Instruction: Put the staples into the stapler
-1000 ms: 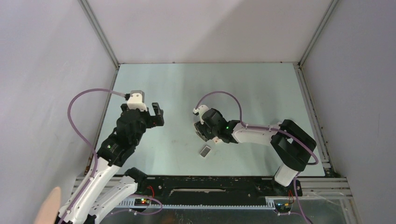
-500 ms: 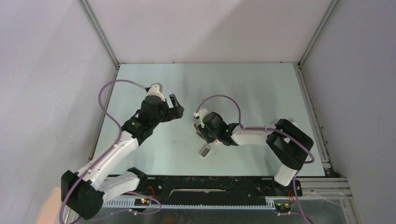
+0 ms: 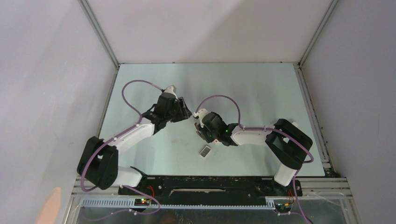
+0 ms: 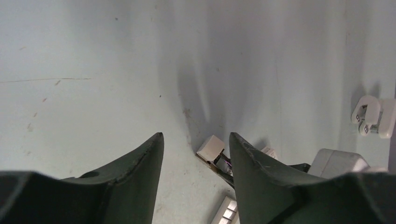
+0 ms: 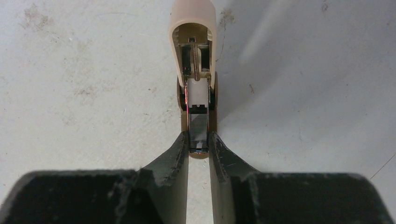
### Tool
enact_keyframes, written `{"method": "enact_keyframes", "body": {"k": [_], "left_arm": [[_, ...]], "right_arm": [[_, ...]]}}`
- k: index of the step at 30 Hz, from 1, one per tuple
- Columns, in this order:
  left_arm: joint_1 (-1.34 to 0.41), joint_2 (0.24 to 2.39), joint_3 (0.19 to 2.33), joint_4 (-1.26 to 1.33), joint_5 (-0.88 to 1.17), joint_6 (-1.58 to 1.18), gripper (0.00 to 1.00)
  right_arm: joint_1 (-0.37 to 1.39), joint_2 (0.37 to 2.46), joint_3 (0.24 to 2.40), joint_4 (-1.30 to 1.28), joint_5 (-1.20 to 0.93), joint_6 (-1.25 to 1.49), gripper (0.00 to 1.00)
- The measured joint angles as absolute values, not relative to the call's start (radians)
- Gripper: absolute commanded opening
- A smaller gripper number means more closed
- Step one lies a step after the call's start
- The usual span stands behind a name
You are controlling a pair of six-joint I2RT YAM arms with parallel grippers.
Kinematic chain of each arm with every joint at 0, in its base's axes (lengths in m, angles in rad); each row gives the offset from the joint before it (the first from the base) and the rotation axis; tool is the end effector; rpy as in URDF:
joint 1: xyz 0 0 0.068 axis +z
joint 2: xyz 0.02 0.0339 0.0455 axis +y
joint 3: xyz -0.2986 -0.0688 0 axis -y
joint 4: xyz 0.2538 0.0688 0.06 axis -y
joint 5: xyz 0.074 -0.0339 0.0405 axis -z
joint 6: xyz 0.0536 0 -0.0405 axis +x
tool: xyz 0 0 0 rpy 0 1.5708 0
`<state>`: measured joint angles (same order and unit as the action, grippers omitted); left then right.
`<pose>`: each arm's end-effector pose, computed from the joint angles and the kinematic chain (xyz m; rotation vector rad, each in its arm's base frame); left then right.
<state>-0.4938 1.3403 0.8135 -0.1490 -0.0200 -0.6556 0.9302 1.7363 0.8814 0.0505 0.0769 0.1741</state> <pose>0.2654 -0.1417 0.2487 -0.1982 2.3065 -0.5846 0.2241 0.2937 0.1641 -0.8570 2.2592 0.4317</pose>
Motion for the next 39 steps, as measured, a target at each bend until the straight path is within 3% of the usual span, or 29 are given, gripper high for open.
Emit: {"method": "enact_keyframes", "body": {"k": [6, 18, 39], "left_arm": [[-0.494, 1.433, 0.813, -0.083, 0.061, -0.682, 0.49], [-0.492, 1.568, 0.807, 0.019, 0.182, -0.737, 0.23], [-0.541, 1.489, 0.656, 0.217, 0.284, -0.831, 0.21]], "right_arm": [[0.934, 1.737, 0.881, 0.051, 0.076, 0.173, 0.15], [0.934, 1.738, 0.881, 0.053, 0.077, 0.172, 0.13], [0.934, 1.736, 0.868, 0.079, 0.076, 0.172, 0.15]]}}
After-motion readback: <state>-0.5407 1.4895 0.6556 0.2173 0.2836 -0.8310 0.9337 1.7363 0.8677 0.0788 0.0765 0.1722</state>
